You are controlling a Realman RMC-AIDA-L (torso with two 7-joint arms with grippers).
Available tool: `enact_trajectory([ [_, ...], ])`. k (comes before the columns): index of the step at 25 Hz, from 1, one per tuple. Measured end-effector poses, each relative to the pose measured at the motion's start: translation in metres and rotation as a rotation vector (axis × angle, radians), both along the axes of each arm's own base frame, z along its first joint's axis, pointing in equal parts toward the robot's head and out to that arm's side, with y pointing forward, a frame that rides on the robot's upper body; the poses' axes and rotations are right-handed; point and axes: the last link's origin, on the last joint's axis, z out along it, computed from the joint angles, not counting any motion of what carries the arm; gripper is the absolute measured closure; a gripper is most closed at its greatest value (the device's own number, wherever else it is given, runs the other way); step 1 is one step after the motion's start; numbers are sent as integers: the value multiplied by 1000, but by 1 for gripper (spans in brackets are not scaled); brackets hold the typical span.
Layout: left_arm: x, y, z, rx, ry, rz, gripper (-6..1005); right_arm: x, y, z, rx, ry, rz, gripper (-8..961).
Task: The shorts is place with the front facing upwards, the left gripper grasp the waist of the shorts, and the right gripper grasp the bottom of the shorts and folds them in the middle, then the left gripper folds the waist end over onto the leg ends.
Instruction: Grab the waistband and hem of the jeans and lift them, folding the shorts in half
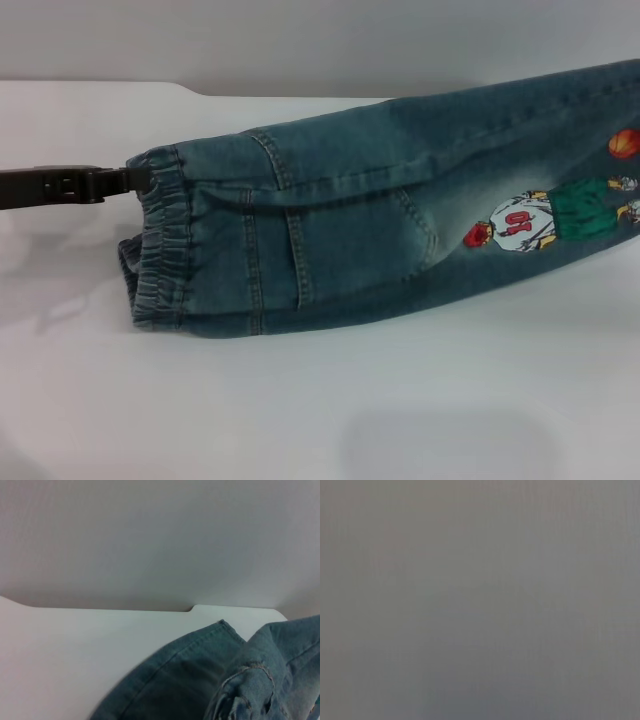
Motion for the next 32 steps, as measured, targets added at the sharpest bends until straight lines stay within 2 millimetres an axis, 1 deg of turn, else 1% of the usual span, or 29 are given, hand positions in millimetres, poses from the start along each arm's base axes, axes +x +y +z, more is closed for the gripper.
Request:
enact_trajectory([
  [12,-1,0,0,9,-3,4,958,-4,23,3,25,-7,-55,913],
  [19,-1,1,-3,13,-24,-1,957,-8,38,-9,-1,-32,-88,912],
  [20,-1,2,-8,6,-27,-4,957,-9,40,-11,-6,-33,-93,912],
  [24,0,2,-11,1,-24,-7,957,-11,45,-19,-27,-35,-106,912],
  [32,2,4,-16,0,-11,-15,956,-13,51,-22,-29,-37,-116,911],
])
